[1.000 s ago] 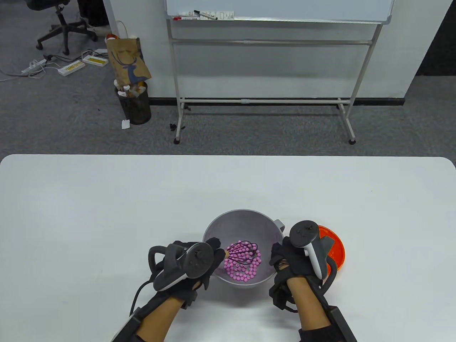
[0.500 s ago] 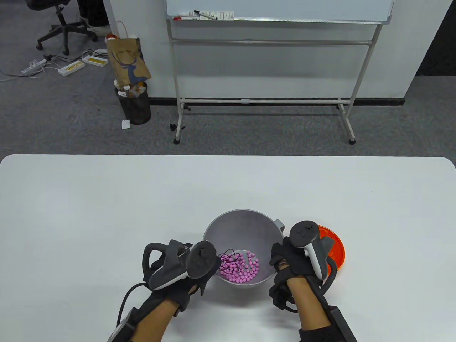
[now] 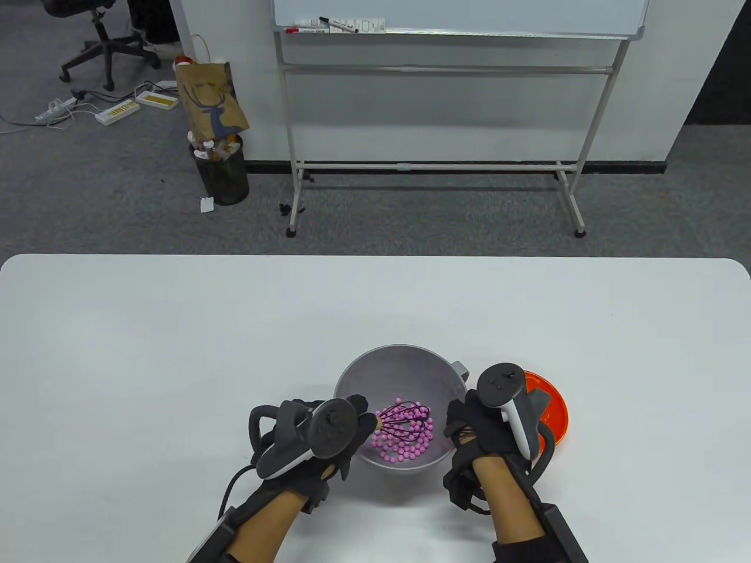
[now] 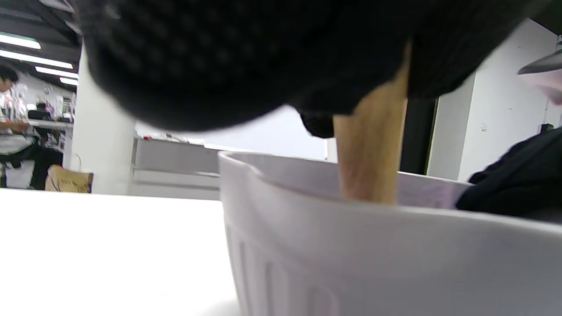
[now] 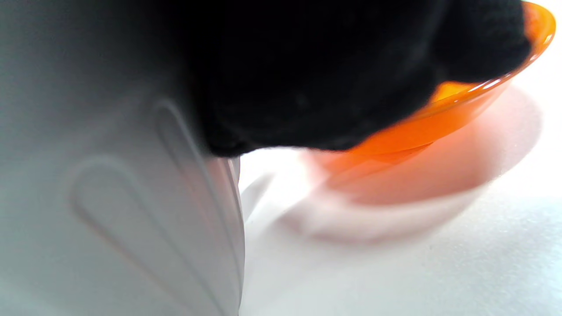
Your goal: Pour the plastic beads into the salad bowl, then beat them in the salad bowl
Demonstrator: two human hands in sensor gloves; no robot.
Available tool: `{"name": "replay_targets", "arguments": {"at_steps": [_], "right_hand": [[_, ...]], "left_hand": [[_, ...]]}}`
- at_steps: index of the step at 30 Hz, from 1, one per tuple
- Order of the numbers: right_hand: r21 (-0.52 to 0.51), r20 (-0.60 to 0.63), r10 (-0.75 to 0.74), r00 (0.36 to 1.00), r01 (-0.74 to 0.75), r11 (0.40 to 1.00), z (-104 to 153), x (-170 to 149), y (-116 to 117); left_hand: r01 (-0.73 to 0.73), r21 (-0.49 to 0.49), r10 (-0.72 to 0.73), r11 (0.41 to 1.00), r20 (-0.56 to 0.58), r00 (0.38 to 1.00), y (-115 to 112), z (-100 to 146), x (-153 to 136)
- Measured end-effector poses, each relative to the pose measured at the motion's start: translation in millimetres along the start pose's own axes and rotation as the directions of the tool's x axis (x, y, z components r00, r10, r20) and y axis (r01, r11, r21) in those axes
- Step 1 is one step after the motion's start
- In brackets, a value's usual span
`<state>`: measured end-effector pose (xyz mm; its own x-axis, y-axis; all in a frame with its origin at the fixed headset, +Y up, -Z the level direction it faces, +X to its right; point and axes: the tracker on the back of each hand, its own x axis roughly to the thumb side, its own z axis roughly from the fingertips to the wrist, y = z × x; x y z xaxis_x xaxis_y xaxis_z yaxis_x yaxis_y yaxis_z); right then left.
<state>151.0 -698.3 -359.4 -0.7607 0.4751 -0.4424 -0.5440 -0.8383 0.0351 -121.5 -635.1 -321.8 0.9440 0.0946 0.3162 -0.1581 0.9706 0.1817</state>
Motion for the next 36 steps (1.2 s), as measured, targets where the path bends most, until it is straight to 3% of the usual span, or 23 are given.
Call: {"name": "replay_targets", "arguments": {"at_steps": [8,14,17,23,30,36], "right_hand": [[-0.001,0.003,0.000,1.000,0.000,1.000,0,0,0],[0.000,0.000,0.001,1.000,-0.001,1.000,0,0,0],[-0.002,0.001,0.002,1.000,-0.002,1.000,0,0,0],[-0.003,-0.001,0.003,1.000,-0.003,1.000,0,0,0],[-0.004,-0.003,0.004,1.000,-0.004,1.000,0,0,0],[-0.002,-0.003,0.004,1.000,-0.004,1.000,0,1,0]], "left_hand": [[0.075,0.052,-0.073,0.996,-0.026,0.997,10,1,-3],[0.136,-0.008,-0.136,0.991,-0.001,0.991,24,3,4],[0.158,-0.085,-0.156,0.984,0.034,0.987,32,7,13],[-0.056,-0.190,0.076,0.980,0.099,0.992,34,8,17],[-0.088,-0.113,0.098,0.990,0.083,0.992,15,5,16],[0.015,-0.027,-0.014,1.000,0.037,0.999,3,2,10]]}}
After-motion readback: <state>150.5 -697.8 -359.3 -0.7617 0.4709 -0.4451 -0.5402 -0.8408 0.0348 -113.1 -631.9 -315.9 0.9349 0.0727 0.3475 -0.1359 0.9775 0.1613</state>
